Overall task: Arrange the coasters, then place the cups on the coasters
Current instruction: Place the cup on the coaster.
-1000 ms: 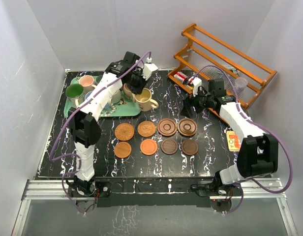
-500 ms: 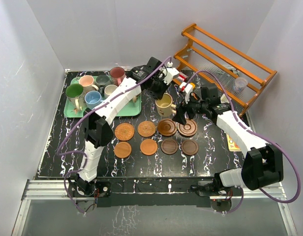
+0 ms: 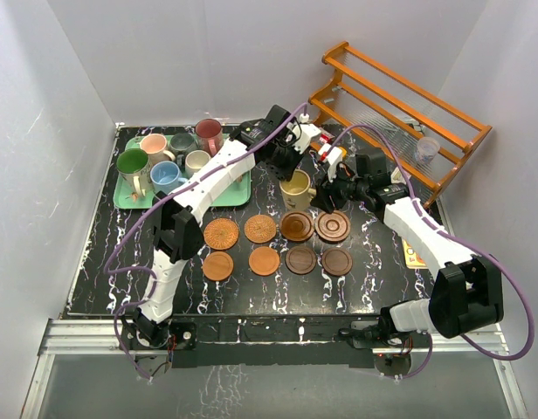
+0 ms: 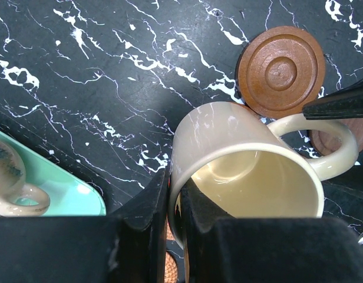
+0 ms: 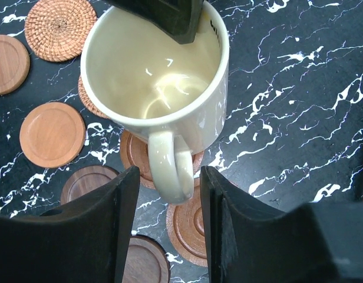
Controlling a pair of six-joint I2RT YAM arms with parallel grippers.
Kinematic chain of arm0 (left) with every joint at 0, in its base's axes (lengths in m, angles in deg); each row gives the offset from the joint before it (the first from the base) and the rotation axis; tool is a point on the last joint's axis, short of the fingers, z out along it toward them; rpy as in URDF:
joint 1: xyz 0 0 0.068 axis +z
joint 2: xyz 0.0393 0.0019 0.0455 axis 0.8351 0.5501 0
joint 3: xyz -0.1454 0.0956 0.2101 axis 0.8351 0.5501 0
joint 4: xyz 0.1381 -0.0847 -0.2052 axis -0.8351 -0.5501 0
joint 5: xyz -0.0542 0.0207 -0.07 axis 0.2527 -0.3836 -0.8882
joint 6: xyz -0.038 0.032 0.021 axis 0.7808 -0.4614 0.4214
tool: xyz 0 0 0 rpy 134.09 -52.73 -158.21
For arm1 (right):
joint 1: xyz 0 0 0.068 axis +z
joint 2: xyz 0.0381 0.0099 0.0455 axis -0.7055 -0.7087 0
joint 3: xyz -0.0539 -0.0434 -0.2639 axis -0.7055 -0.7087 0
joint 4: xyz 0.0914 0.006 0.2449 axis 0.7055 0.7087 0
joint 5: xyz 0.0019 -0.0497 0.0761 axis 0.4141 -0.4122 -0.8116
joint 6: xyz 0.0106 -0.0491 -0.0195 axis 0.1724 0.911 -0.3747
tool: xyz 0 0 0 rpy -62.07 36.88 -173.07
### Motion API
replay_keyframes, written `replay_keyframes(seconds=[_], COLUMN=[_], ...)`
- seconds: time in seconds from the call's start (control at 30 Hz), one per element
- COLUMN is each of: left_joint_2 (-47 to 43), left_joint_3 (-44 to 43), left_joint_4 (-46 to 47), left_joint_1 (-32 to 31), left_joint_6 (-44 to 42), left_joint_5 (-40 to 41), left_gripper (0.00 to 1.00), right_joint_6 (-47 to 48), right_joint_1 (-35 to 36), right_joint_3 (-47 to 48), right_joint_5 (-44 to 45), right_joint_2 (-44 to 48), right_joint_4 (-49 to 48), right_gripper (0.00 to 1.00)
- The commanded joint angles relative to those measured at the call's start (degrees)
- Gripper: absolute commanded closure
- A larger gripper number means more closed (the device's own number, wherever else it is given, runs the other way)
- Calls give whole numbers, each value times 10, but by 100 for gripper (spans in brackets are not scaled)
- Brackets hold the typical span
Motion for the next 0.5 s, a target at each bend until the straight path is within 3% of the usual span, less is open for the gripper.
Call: replay_keyframes(seconds=[0.0,0.33,0.47], left_joint_2=[-16,-8,-8], left_joint_3=[-30,-30,-30], left_joint_4=[12,12,10], left_joint_1=[-7,-9,-9], left_joint_6=[24,37,37], left_joint_5=[-29,-63,-73], left_gripper=[100,100,100], right_joint_6=[11,12,16], right_joint_1=[4,6,5], right_joint_3=[6,2,2], right_joint_5=[9,9,13], right_joint_2=[3,-2,0], right_joint_4=[-31,-33,-32], right_gripper=[58,65,80])
